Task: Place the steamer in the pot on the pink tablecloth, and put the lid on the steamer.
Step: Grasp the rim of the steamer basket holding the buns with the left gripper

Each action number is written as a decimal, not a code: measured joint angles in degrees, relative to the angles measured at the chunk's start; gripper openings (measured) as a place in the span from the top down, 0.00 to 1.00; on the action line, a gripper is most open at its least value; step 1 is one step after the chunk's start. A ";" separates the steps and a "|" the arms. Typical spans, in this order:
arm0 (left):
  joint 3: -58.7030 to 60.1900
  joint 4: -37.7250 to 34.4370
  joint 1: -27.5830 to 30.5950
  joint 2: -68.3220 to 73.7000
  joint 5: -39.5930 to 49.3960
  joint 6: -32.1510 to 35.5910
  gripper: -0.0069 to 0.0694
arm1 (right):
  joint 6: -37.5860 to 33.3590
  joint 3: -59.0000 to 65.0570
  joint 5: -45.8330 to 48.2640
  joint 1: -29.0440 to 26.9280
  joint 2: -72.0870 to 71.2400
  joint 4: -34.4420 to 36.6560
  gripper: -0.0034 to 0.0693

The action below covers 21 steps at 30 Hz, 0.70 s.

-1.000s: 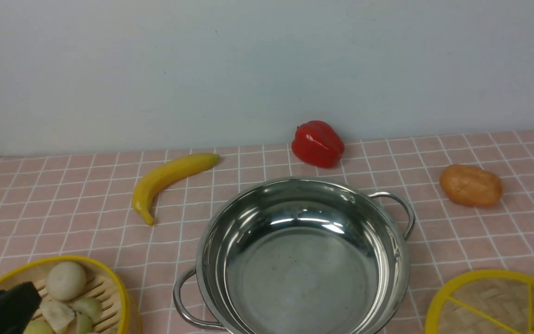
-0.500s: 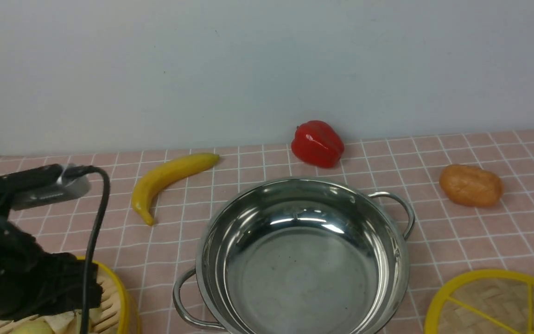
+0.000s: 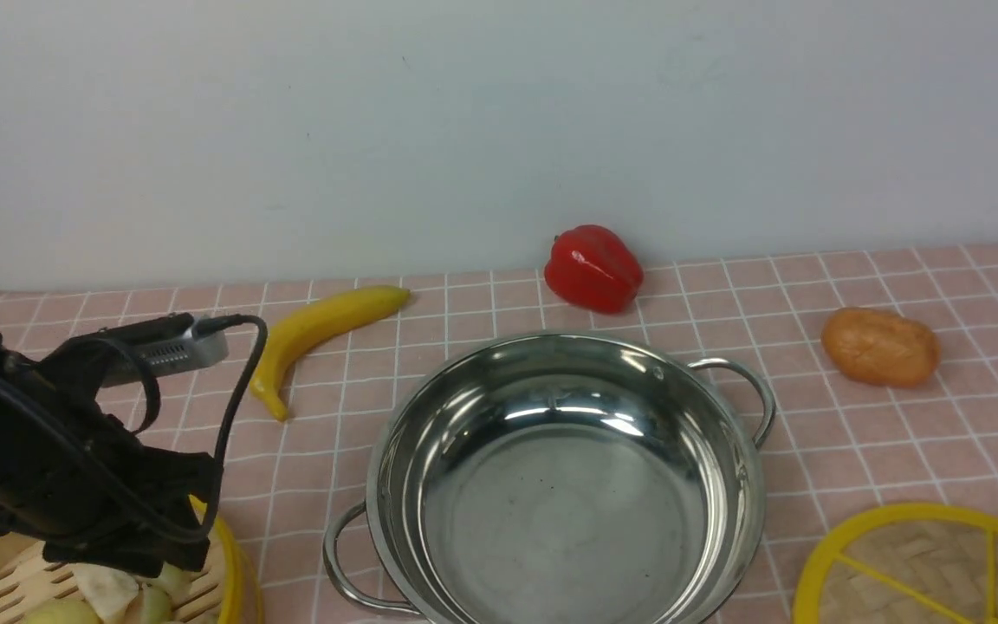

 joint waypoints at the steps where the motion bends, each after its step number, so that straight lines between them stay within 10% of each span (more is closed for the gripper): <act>1: 0.00 0.31 -1.22 0.85 -0.48 -0.05 0.59 | 0.00 0.00 0.00 0.00 0.00 0.00 0.62; 21: 0.00 4.35 -5.68 11.69 -8.50 -7.73 0.59 | 0.00 0.00 0.00 0.00 0.00 0.00 0.62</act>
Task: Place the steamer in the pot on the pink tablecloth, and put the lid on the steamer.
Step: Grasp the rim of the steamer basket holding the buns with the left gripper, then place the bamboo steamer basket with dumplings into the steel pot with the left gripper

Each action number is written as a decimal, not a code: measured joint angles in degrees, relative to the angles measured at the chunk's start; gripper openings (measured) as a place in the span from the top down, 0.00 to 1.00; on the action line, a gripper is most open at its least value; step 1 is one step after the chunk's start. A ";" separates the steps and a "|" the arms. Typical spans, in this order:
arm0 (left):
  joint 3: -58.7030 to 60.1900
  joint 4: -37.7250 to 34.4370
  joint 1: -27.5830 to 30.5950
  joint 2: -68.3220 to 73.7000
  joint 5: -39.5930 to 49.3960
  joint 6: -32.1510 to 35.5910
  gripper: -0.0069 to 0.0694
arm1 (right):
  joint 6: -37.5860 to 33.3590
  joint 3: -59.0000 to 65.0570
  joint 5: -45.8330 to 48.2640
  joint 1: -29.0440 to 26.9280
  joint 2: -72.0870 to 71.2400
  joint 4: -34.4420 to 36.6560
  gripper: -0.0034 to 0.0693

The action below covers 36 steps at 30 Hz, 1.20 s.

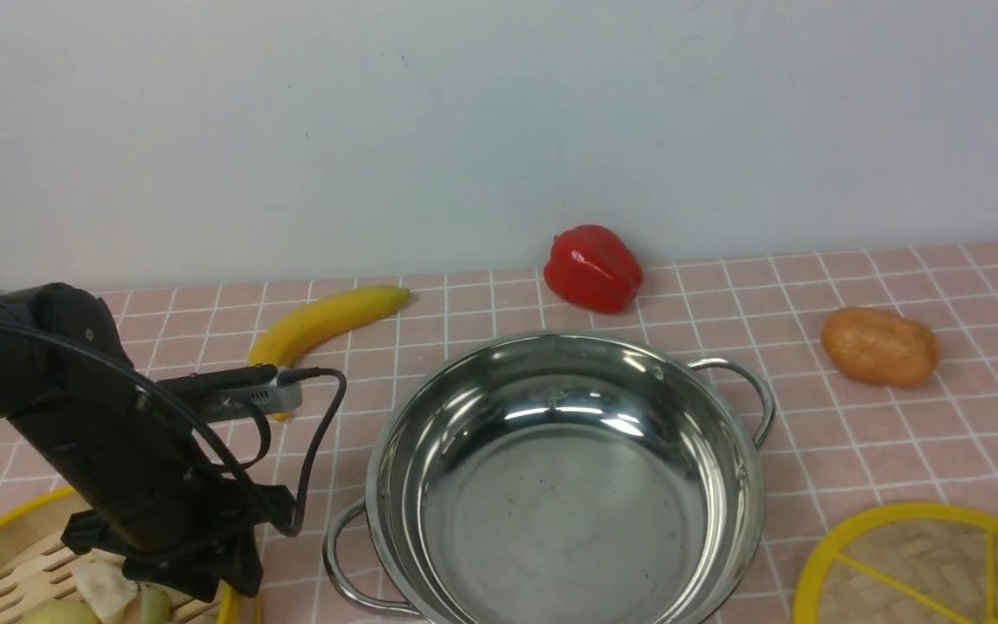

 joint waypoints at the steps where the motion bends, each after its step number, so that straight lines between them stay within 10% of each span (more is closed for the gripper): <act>1: 0.00 0.00 0.01 0.48 -0.29 0.00 0.60 | 0.00 0.00 0.00 0.00 0.00 0.00 0.62; 9: 0.00 -0.43 0.01 1.79 0.37 -1.37 0.84 | 0.00 0.00 0.00 0.00 0.00 0.00 0.62; 27: -20.80 5.30 -1.02 -7.39 16.89 0.28 0.87 | 0.00 0.00 0.00 0.00 0.00 0.06 0.62; 36: -34.44 5.95 -20.03 -6.68 17.68 2.48 0.87 | 0.00 0.00 0.00 0.00 0.00 0.18 0.62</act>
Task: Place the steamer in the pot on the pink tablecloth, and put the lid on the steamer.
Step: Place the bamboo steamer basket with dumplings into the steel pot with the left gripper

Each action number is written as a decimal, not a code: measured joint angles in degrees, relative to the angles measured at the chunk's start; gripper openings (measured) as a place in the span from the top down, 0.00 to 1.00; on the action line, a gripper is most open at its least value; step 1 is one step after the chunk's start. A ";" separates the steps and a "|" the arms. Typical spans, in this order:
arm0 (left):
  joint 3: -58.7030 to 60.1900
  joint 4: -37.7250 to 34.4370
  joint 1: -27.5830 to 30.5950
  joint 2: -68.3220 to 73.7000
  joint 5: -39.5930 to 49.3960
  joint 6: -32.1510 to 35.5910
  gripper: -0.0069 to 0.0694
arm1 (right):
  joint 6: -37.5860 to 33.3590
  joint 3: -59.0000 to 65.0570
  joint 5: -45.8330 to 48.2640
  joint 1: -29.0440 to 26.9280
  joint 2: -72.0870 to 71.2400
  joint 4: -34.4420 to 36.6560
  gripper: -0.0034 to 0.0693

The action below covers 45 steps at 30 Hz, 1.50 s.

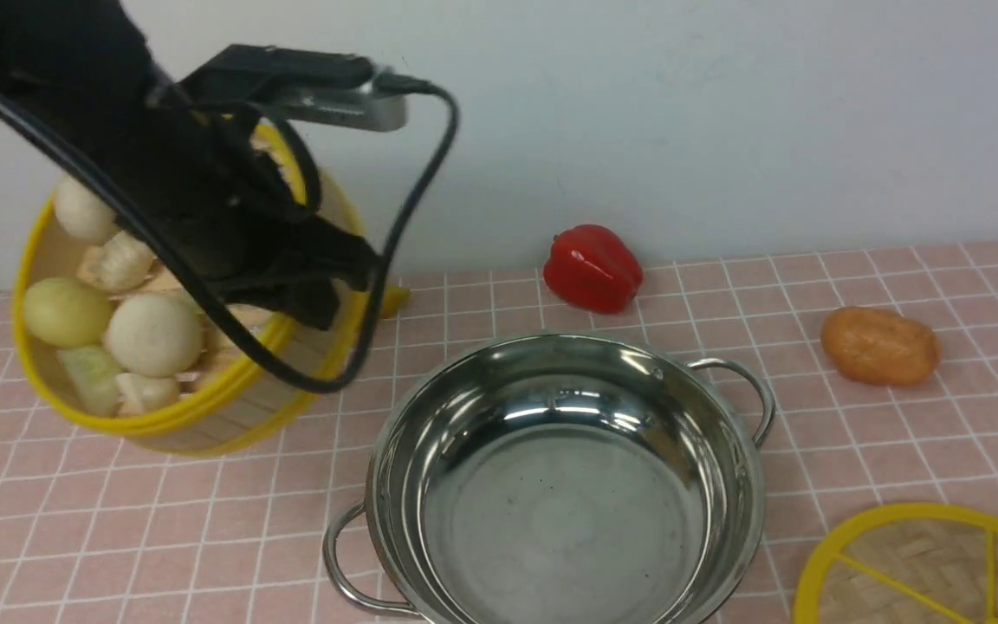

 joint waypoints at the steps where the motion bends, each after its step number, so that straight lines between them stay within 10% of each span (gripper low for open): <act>1: -0.20 -0.21 -2.51 0.44 0.16 0.10 0.87 | 0.00 0.00 0.00 0.00 0.00 0.00 0.62; 16: -0.35 6.93 -23.07 9.99 0.47 12.47 0.87 | 0.00 0.00 0.00 0.00 0.00 -0.16 0.62; 27: -0.35 2.07 -23.35 11.94 0.45 24.90 0.87 | 0.00 0.00 0.00 0.00 0.00 -0.16 0.62; 45: -0.35 2.07 -23.96 21.52 0.26 19.33 0.87 | 0.00 0.00 0.00 0.00 0.00 -0.16 0.62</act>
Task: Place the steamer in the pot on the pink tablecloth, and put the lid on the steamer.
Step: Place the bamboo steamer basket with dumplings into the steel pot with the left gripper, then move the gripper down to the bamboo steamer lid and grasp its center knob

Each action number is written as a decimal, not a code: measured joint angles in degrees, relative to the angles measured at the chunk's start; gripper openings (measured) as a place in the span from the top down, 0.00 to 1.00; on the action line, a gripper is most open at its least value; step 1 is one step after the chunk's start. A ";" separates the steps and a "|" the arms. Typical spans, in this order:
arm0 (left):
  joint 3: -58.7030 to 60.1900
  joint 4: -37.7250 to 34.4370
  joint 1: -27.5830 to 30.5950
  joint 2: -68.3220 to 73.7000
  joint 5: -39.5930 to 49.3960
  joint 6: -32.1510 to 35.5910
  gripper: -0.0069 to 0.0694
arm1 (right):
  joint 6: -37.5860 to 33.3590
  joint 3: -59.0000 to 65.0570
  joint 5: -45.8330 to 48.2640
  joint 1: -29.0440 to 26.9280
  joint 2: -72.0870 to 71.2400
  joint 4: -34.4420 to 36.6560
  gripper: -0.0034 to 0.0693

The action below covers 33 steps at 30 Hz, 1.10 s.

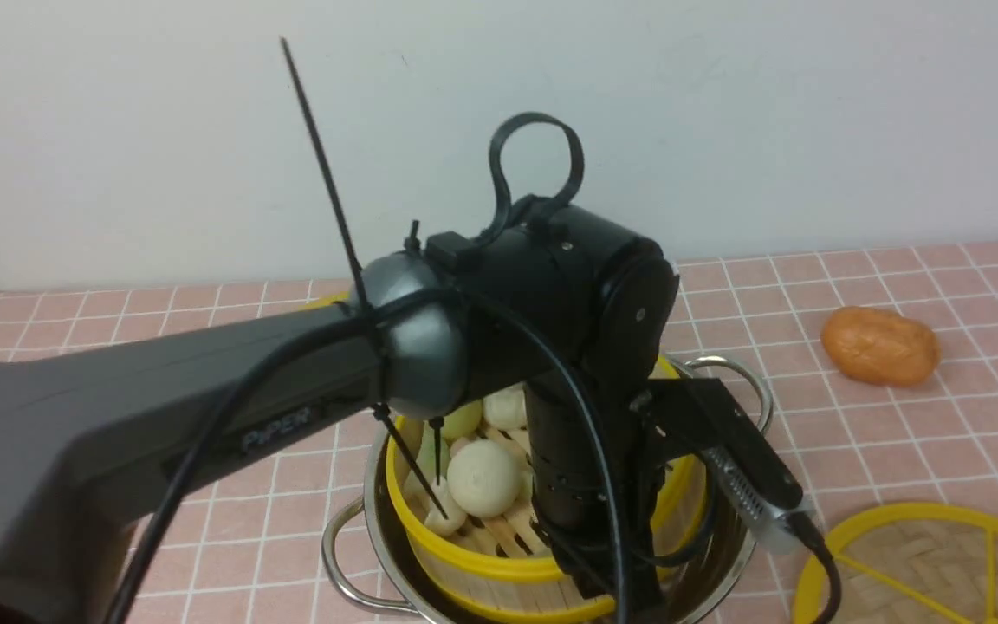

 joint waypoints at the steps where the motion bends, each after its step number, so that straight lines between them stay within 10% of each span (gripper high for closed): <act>1: 0.00 -0.67 0.00 0.45 0.00 0.00 0.87 | 0.00 0.00 0.00 0.00 0.00 0.00 0.62; 10: -0.26 -1.31 0.00 2.02 -0.21 -1.63 0.81 | 0.00 0.00 0.00 0.00 0.00 0.00 0.62; 23: -1.90 3.46 0.00 -1.69 -0.29 -10.33 0.16 | 0.00 0.00 0.00 0.00 0.00 0.00 0.62; 28: -6.86 13.51 0.00 -9.74 -0.29 -16.34 0.28 | 0.00 0.00 0.00 0.00 0.00 0.00 0.62; 33: -12.18 33.09 0.58 -23.60 -0.46 -28.69 0.86 | 0.00 0.00 0.00 0.00 0.00 0.00 0.62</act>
